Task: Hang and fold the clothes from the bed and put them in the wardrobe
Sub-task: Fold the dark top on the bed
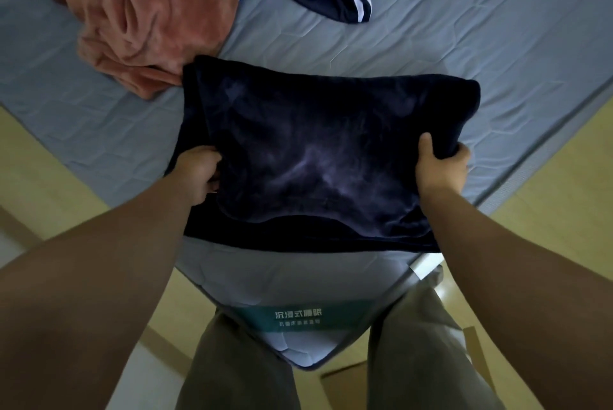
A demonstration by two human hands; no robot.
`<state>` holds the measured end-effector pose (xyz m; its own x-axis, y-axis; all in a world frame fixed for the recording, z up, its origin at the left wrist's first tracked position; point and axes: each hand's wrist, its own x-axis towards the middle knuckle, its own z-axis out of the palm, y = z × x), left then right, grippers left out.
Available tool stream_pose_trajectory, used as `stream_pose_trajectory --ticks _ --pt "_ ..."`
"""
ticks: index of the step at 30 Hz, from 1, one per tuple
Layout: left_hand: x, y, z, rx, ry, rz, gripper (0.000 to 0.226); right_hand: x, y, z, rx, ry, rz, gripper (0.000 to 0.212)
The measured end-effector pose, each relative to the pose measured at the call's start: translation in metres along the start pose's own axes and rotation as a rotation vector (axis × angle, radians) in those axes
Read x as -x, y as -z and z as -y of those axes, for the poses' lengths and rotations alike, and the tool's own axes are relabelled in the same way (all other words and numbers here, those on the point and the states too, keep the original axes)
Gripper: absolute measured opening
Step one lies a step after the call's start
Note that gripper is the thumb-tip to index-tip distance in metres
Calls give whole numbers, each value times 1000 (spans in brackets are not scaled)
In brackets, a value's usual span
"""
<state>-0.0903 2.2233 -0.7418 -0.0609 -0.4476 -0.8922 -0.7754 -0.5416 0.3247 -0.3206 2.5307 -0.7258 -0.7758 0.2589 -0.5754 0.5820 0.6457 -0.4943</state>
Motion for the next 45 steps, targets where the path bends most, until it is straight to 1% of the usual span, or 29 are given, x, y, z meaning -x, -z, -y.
stream_pose_trajectory --ticks 2,3,4,6,7,8,10,12,14,16,21,23,25,27,30,32,36,38,39,41,42,44,45 --pt "1 -1 -6 65 26 -9 18 -3 2 1 -88 -36 9 70" --pt "1 -2 -9 97 25 -18 26 -5 3 3 -133 -64 24 70" --pt "2 -2 -13 142 22 -4 41 -7 4 5 -170 -89 44 70" --pt "0 -5 -21 236 40 127 83 -8 6 6 -190 -88 91 70" --pt "2 -6 -23 257 31 218 93 -9 7 6 -178 -75 109 70" --pt "5 -7 -24 234 3 293 90 -10 8 6 -168 -66 125 72" --pt "5 -7 -23 132 -65 365 72 -13 11 7 -173 -87 160 77" --pt "1 -5 -21 104 -76 361 72 -14 13 10 -209 -134 226 80" --pt "-1 -4 -22 180 -33 356 71 -15 13 11 -250 -177 289 79" --pt "-3 -5 -23 241 -1 359 70 -17 14 10 -277 -209 312 75" --pt "-6 -15 -25 200 17 397 67 -21 19 6 -341 -300 412 78" --pt "-8 -18 -26 206 28 391 60 -23 20 5 -358 -336 472 71" --pt "-10 -19 -25 218 34 383 58 -24 21 5 -369 -376 556 63" --pt "-12 -18 -25 234 42 395 63 -26 23 4 -377 -405 616 55" --pt "-12 -17 -24 234 40 382 79 -28 27 4 -346 -435 662 46" --pt "-11 -14 -26 241 19 341 84 -29 28 4 -319 -428 682 48" --pt "-13 2 -34 256 -37 255 63 -27 28 1 -349 -434 747 63" --pt "-12 11 -36 204 -81 224 58 -21 21 -2 -335 -401 717 67" --pt "-10 13 -35 162 -105 203 58 -18 17 -4 -314 -357 652 70" --pt "-6 15 -29 79 -123 183 68 -14 10 -11 -291 -265 493 75" --pt "-4 16 -25 36 -109 194 76 -12 8 -14 -298 -241 451 80" --pt "-1 19 -16 -61 -55 238 87 -7 6 -20 -321 -236 435 92" --pt "1 21 -11 -95 -25 267 86 -5 6 -24 -328 -240 433 98"
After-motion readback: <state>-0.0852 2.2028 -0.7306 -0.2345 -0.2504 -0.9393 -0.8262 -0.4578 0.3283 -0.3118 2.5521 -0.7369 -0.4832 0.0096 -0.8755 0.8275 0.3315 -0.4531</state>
